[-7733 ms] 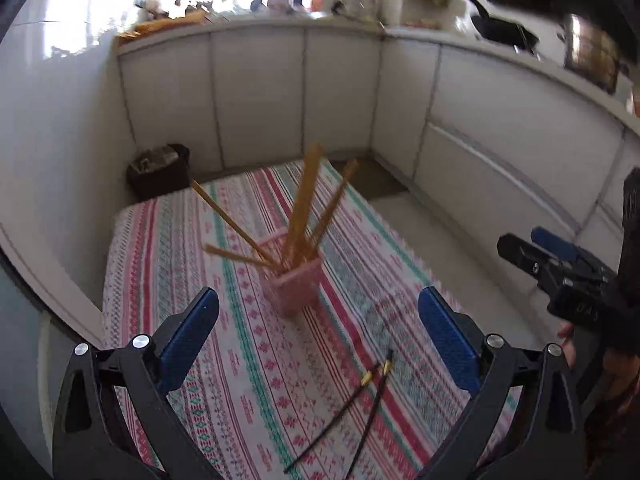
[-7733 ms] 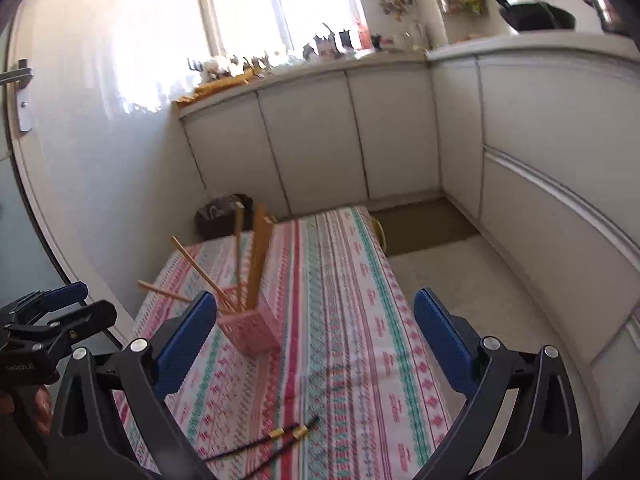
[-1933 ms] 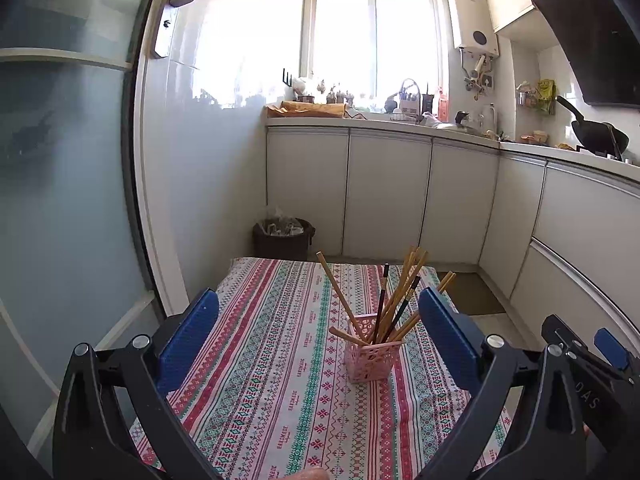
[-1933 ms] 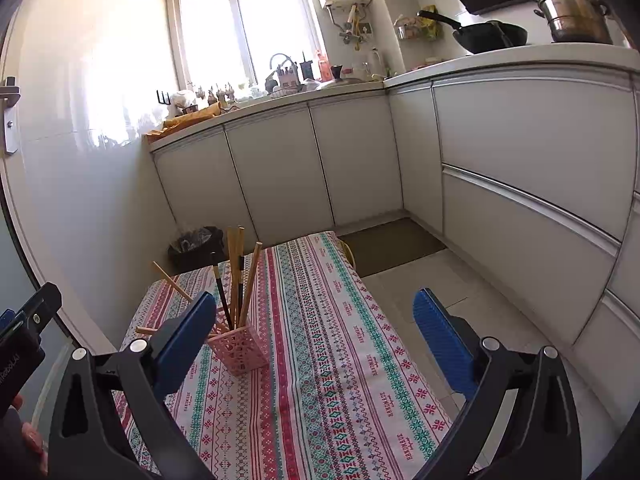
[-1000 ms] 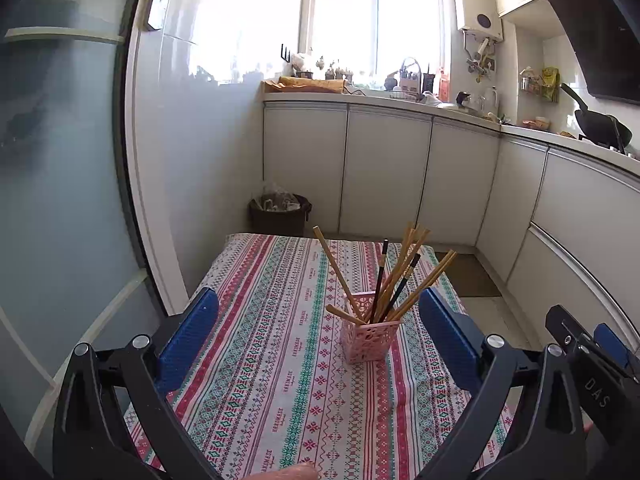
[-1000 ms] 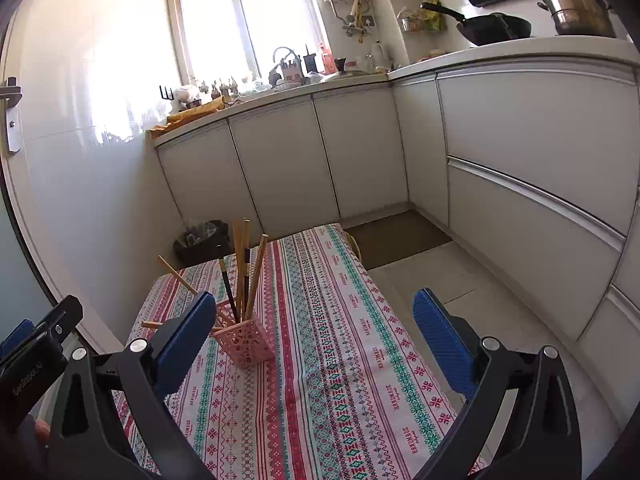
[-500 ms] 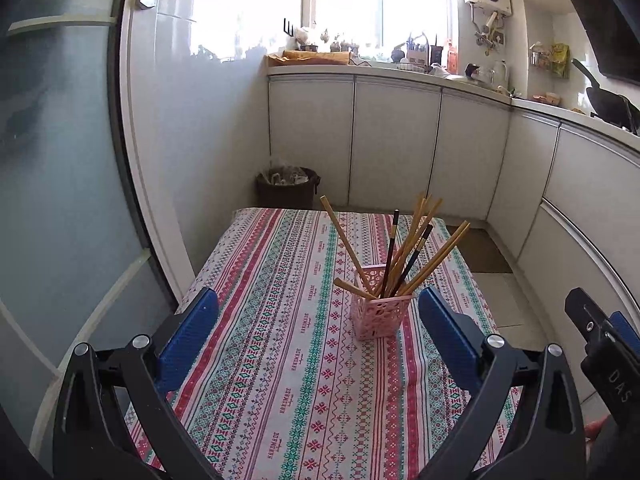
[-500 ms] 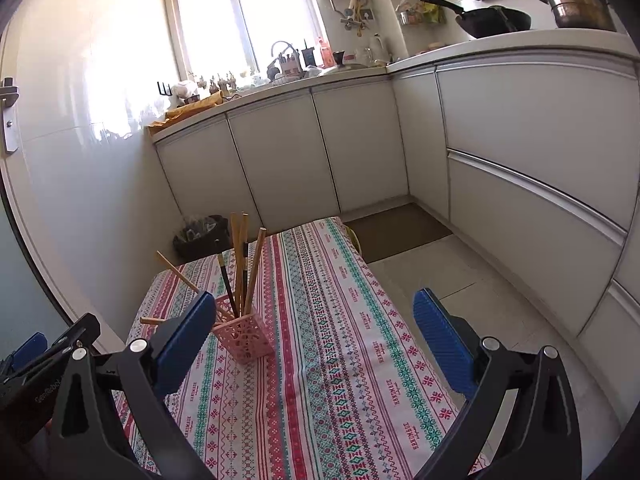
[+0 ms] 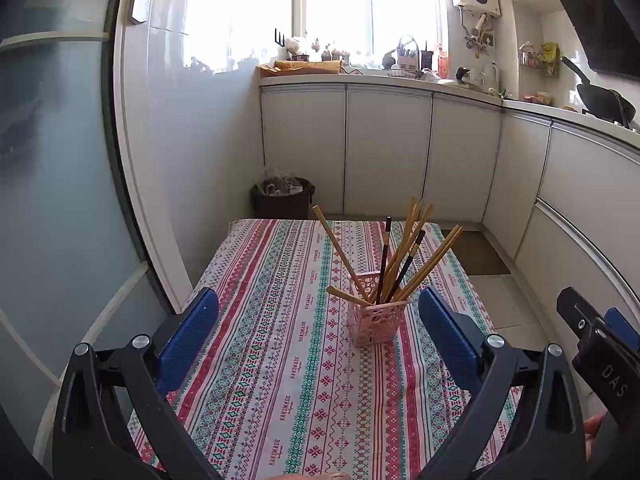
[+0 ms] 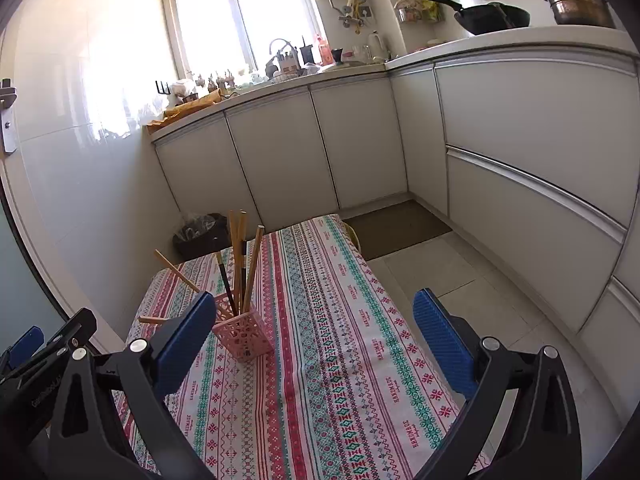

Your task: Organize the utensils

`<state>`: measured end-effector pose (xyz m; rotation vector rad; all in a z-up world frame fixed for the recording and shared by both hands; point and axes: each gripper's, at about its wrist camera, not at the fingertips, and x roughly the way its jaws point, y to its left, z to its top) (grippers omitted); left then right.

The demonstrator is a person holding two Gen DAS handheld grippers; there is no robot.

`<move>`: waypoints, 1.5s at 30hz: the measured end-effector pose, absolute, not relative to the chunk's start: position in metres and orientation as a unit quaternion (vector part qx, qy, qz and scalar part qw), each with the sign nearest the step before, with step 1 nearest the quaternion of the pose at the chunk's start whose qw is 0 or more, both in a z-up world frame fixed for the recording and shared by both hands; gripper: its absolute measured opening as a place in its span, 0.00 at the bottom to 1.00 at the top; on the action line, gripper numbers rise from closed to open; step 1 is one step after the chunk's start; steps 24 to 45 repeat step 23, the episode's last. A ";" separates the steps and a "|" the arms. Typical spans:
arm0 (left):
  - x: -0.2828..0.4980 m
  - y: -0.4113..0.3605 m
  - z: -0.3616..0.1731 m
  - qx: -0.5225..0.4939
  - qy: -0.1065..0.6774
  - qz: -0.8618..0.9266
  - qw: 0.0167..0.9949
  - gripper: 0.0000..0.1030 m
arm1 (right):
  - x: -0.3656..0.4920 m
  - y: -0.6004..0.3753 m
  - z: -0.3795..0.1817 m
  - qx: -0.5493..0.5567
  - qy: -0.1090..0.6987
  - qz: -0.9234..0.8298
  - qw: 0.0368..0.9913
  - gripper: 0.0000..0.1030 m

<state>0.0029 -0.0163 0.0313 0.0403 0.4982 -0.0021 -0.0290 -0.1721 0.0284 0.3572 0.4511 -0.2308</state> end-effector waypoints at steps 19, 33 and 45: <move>-0.008 -0.016 0.040 0.019 0.208 0.005 0.978 0.93 | -0.032 -0.174 0.031 0.179 0.215 -0.118 0.953 0.93; -0.006 -0.009 0.041 0.005 0.212 0.017 0.977 0.93 | -0.032 -0.175 0.030 0.180 0.216 -0.118 0.952 0.93; -0.006 -0.009 0.041 0.005 0.212 0.017 0.977 0.93 | -0.032 -0.175 0.030 0.180 0.216 -0.118 0.952 0.93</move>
